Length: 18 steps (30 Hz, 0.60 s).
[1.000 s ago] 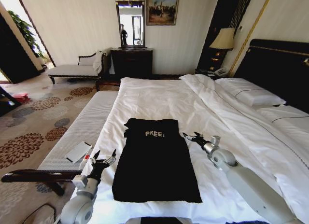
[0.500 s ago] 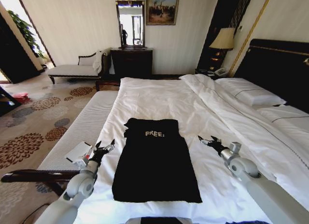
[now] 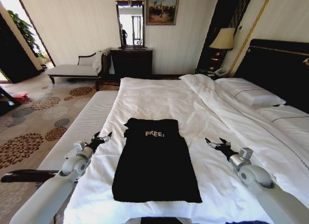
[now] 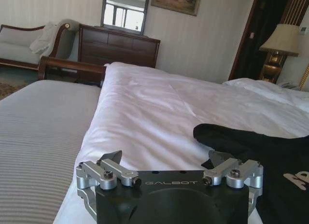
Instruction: Fold the clothes on the bed.
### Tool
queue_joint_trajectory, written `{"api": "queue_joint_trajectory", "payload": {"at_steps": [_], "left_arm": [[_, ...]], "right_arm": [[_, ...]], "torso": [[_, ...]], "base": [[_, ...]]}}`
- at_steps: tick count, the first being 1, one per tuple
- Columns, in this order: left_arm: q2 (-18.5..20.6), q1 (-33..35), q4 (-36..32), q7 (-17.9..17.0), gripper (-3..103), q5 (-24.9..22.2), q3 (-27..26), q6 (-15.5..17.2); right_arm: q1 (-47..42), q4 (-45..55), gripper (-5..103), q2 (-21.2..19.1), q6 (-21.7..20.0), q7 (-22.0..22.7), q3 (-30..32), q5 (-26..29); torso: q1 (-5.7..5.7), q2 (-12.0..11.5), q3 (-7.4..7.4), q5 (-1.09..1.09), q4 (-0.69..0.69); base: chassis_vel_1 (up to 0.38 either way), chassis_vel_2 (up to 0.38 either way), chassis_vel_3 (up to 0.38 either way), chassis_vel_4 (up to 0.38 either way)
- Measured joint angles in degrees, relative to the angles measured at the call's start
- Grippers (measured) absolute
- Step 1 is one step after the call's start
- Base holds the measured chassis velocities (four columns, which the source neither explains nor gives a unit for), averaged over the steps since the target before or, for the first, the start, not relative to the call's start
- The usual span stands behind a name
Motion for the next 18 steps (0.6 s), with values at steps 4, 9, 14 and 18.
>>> {"api": "queue_joint_trajectory", "payload": {"at_steps": [4,9,14,18], "left_arm": [[0.3,-0.2,2.5,3.1,100,-0.7,0.4,-0.3],[-1.2,-1.8,4.7,4.9,100,-4.9,0.6,0.5],[-3.2,-3.5,6.3,5.4,100,-8.1,0.8,1.9],[-6.1,-6.1,7.4,5.4,100,-11.3,1.9,3.2]], "right_arm": [[0.4,-0.5,100,-0.9,0.0,0.1,-0.7,0.2],[0.7,-0.9,100,-1.5,-0.1,0.1,-1.2,0.5],[1.9,-1.7,100,-2.1,-0.2,0.1,-2.7,0.7],[2.1,-1.8,100,-2.1,-0.3,0.0,-3.0,0.7]], "torso": [[0.00,0.0,0.00,-0.01,0.00],[0.00,0.0,0.00,-0.01,-0.03],[0.00,0.0,0.00,0.01,-0.01],[0.00,0.0,0.00,0.00,-0.01]], "base": [[0.000,0.000,0.000,0.000],[0.000,0.000,0.000,0.000],[0.000,0.000,0.000,0.000],[0.000,0.000,0.000,0.000]]}}
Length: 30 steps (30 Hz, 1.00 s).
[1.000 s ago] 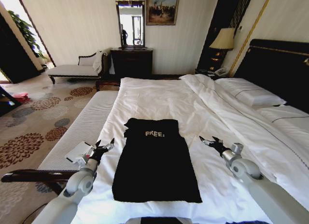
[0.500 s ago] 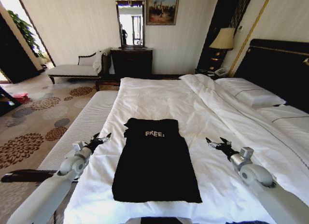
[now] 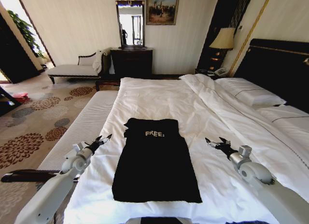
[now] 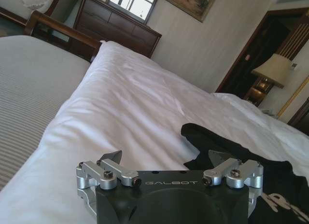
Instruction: Fold the clothes on the bed.
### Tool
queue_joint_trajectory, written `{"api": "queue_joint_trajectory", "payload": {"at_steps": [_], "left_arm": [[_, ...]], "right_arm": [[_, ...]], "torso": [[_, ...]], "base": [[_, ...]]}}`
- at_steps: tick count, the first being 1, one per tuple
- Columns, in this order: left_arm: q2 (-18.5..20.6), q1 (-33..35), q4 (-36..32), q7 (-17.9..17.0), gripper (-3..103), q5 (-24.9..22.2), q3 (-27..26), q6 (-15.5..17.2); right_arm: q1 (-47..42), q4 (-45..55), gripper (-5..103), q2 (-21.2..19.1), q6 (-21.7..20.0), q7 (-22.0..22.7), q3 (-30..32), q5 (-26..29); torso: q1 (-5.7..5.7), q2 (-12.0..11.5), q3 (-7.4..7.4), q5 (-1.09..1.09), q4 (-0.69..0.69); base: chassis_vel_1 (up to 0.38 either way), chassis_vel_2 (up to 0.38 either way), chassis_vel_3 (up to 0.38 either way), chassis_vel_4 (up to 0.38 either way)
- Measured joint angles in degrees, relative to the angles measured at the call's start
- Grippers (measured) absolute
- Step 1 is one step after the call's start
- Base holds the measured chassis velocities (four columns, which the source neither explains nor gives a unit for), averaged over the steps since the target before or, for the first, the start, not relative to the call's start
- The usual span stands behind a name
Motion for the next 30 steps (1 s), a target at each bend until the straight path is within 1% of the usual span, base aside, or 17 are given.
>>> {"api": "queue_joint_trajectory", "payload": {"at_steps": [1,2,5,7,11,13,17,19,20,22,24,25,26,29,30], "left_arm": [[-1.0,-0.9,0.4,-0.2,100,-0.6,0.4,0.3],[-1.0,-0.9,0.4,-0.2,100,-0.6,0.4,0.3],[-3.4,-3.5,2.1,-0.7,100,-1.4,2.3,0.9],[-3.8,-4.3,2.6,-0.7,100,-1.4,3.1,1.0],[-5.5,-8.2,5.3,-0.8,100,-1.3,6.1,1.1],[-5.8,-9.1,6.0,-0.9,100,-1.3,6.8,1.1],[-7.0,-13.5,10.3,-0.9,100,-1.7,9.6,1.4],[-7.2,-13.9,10.9,-1.0,100,-1.7,9.9,1.4],[-8.1,-15.7,13.4,-1.2,100,-2.0,10.7,1.6],[-8.9,-17.3,15.7,-1.6,100,-2.6,11.4,1.8],[-9.1,-17.6,16.1,-1.6,100,-2.6,11.5,1.8],[-9.3,-18.2,17.0,-1.7,103,-2.7,11.9,1.8],[-9.6,-18.7,17.7,-1.9,100,-2.5,12.4,1.9],[-9.8,-19.1,18.1,-2.0,99,-2.1,13.1,1.9],[-9.9,-19.4,18.3,-2.0,97,-1.7,13.7,1.9]], "right_arm": [[-0.1,0.0,100,0.0,0.0,0.0,0.0,-0.1],[-0.1,0.0,100,0.0,0.0,0.0,0.0,-0.1],[-0.9,0.0,100,0.0,0.0,-0.1,0.5,-0.3],[-1.2,0.0,100,0.1,0.0,-0.1,0.6,-0.4],[-2.0,-0.1,100,0.4,0.0,-0.2,1.2,-0.7],[-2.1,-0.2,100,0.5,0.0,-0.2,1.3,-0.7],[-2.3,-0.6,100,0.5,0.0,-0.2,1.4,-0.8],[-2.3,-0.6,100,0.5,0.0,-0.2,1.4,-0.8],[-2.3,-0.7,100,0.6,0.0,-0.2,1.4,-0.8],[-2.2,-0.8,100,0.7,0.0,-0.2,1.4,-0.8],[-2.2,-0.8,100,0.7,0.0,-0.2,1.4,-0.8],[-2.2,-0.9,100,0.8,0.0,-0.2,1.3,-0.8],[-2.1,-1.1,100,0.8,0.0,-0.2,1.3,-0.8],[-2.0,-1.2,100,0.9,-0.1,-0.2,1.2,-0.8],[-1.9,-1.3,100,0.9,-0.1,-0.2,1.2,-0.8]], "torso": [[0.00,0.0,0.00,0.01,-0.02],[0.00,0.0,0.00,0.01,-0.02],[0.00,0.0,0.00,0.01,-0.02],[0.00,0.0,0.00,0.02,-0.02],[0.00,0.0,0.00,0.02,-0.02],[0.00,0.0,0.00,0.00,-0.01],[0.00,0.0,0.00,0.02,-0.01],[0.00,0.0,0.00,0.01,-0.01],[0.00,0.0,0.00,0.00,-0.01],[0.01,0.0,0.00,0.00,-0.01],[0.00,0.0,0.00,0.00,-0.01],[0.00,0.0,0.00,0.01,0.00],[0.00,0.0,0.00,0.02,0.00],[0.00,0.0,0.00,0.00,-0.01],[0.00,0.0,0.00,0.01,-0.01]], "base": [[0.000,0.000,0.000,0.000],[0.000,0.000,0.000,0.000],[0.000,0.000,0.000,0.000],[0.000,0.000,0.000,0.000],[0.000,0.000,0.000,0.000],[0.000,0.000,0.000,0.000],[0.000,0.000,0.000,0.000],[0.000,0.000,0.000,0.000],[0.000,0.000,0.000,0.000],[0.000,0.000,0.000,0.000],[0.000,0.000,0.000,0.000],[0.000,0.000,0.000,0.000],[0.000,0.000,0.000,0.000],[0.000,0.000,0.000,0.000],[0.000,0.000,0.000,0.000]]}}
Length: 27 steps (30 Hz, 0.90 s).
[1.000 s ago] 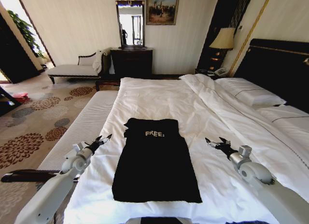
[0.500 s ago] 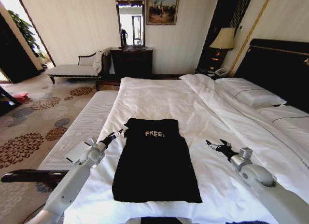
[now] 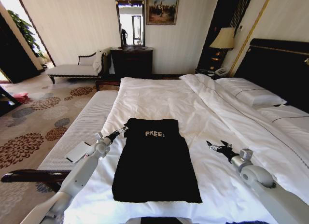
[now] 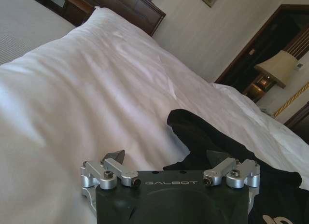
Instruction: Fold the clothes on the bed.
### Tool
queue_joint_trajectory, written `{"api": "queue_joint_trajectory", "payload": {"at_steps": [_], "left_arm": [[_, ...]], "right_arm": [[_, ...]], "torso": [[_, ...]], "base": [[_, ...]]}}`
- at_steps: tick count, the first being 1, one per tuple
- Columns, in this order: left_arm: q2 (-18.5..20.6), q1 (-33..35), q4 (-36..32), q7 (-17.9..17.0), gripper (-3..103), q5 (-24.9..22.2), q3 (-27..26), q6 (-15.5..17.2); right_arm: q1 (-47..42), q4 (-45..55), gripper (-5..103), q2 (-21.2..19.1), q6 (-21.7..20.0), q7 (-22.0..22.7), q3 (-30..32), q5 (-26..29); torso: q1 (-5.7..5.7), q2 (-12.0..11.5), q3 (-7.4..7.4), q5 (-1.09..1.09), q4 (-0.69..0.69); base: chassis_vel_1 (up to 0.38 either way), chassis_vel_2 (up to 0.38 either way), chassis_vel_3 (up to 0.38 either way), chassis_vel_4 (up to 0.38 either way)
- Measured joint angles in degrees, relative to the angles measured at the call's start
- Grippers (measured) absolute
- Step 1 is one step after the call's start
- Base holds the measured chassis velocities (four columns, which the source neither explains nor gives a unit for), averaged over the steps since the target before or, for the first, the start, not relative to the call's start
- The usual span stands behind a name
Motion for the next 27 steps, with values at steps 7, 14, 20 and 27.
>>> {"api": "queue_joint_trajectory", "payload": {"at_steps": [7,14,20,27], "left_arm": [[-0.4,-0.8,0.5,0.0,72,1.7,3.5,0.0],[-1.4,-1.2,1.3,-0.2,62,2.0,3.7,0.0],[-1.4,-1.1,1.1,-0.5,62,1.7,3.2,-0.1],[-1.8,-1.8,1.7,-1.1,55,0.8,3.8,0.0]], "right_arm": [[0.3,-0.1,100,0.2,-0.1,0.1,-0.2,0.1],[-0.2,-0.1,100,0.2,-0.1,0.2,0.2,0.2],[-0.3,-0.2,100,0.3,-0.1,0.2,0.2,0.1],[0.1,0.2,100,0.0,-0.3,0.3,0.0,0.4]], "torso": [[0.00,0.0,0.00,0.00,0.00],[0.00,0.0,0.00,0.00,0.00],[0.00,0.0,0.00,0.00,-0.01],[0.00,0.0,0.00,0.00,0.01]], "base": [[0.000,0.000,0.000,0.000],[0.000,0.000,0.000,0.000],[0.000,0.000,0.000,0.000],[0.000,0.000,0.000,0.000]]}}
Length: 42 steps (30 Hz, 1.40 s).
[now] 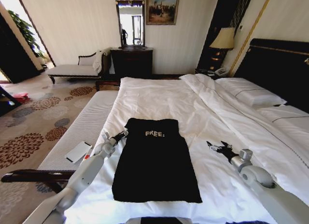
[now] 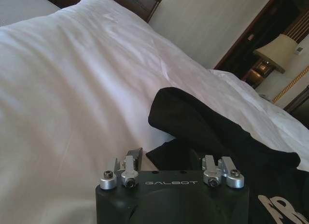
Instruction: Fold the clothes on the bed.
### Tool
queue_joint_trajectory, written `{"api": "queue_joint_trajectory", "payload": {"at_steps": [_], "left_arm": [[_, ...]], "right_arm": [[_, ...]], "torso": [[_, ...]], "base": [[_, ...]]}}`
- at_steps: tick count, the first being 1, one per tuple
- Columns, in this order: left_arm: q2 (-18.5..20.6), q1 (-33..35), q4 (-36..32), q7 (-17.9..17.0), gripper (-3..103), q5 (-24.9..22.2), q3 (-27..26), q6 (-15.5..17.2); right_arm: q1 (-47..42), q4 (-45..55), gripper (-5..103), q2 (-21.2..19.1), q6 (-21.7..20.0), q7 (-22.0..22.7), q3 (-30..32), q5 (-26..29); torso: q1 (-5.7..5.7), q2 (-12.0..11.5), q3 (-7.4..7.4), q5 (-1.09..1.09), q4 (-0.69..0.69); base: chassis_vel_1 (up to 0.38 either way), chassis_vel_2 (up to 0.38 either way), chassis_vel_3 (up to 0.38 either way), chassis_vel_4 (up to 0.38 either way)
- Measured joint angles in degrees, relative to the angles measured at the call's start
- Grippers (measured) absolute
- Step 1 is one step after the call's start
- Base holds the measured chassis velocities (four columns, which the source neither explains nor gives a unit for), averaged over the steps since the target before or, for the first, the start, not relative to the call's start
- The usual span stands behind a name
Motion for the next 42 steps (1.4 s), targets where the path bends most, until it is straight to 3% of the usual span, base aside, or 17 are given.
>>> {"api": "queue_joint_trajectory", "payload": {"at_steps": [6,11,14,16,31,42], "left_arm": [[-0.6,-0.6,0.4,-0.9,48,-1.3,0.5,0.7],[-0.7,-0.2,-0.1,-1.6,26,-1.7,0.7,1.1],[-0.7,0.2,-0.4,-1.7,21,-1.7,0.6,1.2],[-0.5,0.8,-0.9,-1.8,4,-1.7,0.2,1.3],[1.2,1.6,-2.0,-2.1,2,-1.8,-1.2,1.1],[4.8,6.8,-7.1,-2.6,2,-2.7,-4.5,0.5]], "right_arm": [[-0.2,0.1,100,-0.2,0.0,0.0,0.4,0.2],[-0.2,0.2,100,-0.2,0.0,0.1,0.6,0.3],[-0.2,0.2,100,-0.2,0.0,0.2,0.6,0.3],[-0.2,0.1,100,-0.1,0.0,0.2,0.6,0.2],[-0.9,0.3,100,0.3,0.1,0.2,0.9,-0.3],[-0.2,0.0,100,1.0,0.1,0.0,0.0,-1.0]], "torso": [[0.00,0.0,0.00,0.00,-0.01],[0.00,0.0,0.00,0.00,-0.02],[0.00,0.0,0.00,0.00,-0.01],[0.00,0.0,0.00,0.00,-0.01],[0.00,0.0,0.00,-0.01,-0.01],[0.00,0.0,0.00,-0.01,-0.01]], "base": [[0.000,0.000,0.000,0.000],[0.000,0.000,0.000,0.000],[0.000,0.000,0.000,0.000],[0.000,0.000,0.000,0.000],[0.000,0.000,0.000,0.000],[0.000,0.000,0.000,0.000]]}}
